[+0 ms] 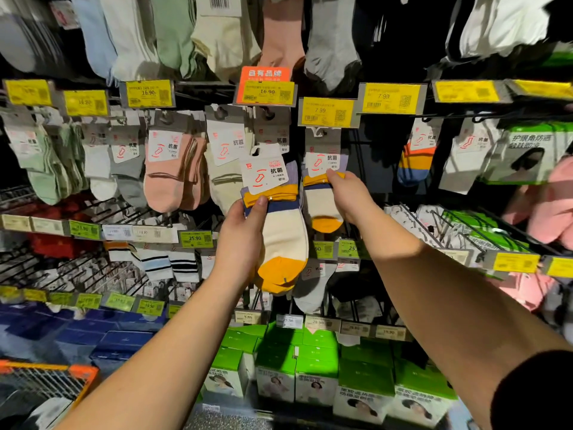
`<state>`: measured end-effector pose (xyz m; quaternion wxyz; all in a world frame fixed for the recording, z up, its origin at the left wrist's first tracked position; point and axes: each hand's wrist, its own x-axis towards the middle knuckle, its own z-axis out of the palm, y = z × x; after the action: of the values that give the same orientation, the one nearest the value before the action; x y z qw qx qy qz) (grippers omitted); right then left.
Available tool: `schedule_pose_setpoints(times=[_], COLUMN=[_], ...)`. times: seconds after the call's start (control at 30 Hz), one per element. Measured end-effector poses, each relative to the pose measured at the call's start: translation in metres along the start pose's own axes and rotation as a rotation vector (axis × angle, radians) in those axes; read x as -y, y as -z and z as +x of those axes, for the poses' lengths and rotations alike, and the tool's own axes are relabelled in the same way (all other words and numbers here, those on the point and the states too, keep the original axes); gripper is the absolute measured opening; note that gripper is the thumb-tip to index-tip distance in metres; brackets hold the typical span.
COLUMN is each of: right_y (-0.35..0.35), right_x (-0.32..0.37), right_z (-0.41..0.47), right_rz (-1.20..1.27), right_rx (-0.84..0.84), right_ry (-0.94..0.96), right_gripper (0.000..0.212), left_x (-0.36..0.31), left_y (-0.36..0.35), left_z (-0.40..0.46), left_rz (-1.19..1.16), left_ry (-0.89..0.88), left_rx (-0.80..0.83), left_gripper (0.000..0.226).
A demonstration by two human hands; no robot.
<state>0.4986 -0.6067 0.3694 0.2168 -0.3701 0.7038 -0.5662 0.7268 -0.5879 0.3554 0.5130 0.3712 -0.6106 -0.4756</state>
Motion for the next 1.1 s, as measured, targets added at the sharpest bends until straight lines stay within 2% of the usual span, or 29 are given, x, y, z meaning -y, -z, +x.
schedule_pose_setpoints(times=[0.17, 0.3, 0.4, 0.53, 0.63, 0.7, 0.9, 1.1], right_y=[-0.002, -0.002, 0.000, 0.003, 0.000, -0.004, -0.015, -0.014], right_x=[0.004, 0.000, -0.006, -0.017, -0.021, -0.021, -0.020, -0.020], right_z=[0.014, 0.021, 0.016, -0.007, -0.036, -0.061, -0.111, -0.111], right_rz=[-0.122, -0.155, -0.187, -0.168, 0.056, 0.180, 0.304, 0.268], right_rx=[0.019, 0.044, 0.055, -0.004, -0.042, -0.002, 0.109, 0.089], right_ry=[-0.122, -0.172, -0.178, -0.175, -0.074, -0.002, 0.110, 0.082], right_gripper=[0.077, 0.088, 0.092, 0.077, 0.036, 0.023, 0.027, 0.033], left_x=[-0.004, -0.007, -0.008, -0.005, -0.001, 0.000, 0.000, 0.005], left_y=[-0.004, -0.005, -0.004, -0.004, -0.005, -0.007, -0.019, -0.026], left_z=[-0.002, -0.003, -0.002, -0.001, 0.000, 0.000, -0.006, -0.003], left_rz=[-0.014, -0.007, -0.016, -0.030, -0.040, -0.038, -0.051, 0.114], left_ry=[0.020, 0.024, 0.021, 0.023, 0.029, 0.025, 0.017, 0.025], left_rx=[0.009, 0.012, 0.023, 0.017, 0.016, 0.014, 0.029, 0.021], left_gripper=[0.042, 0.025, 0.030, 0.032, 0.026, 0.019, 0.019, 0.036])
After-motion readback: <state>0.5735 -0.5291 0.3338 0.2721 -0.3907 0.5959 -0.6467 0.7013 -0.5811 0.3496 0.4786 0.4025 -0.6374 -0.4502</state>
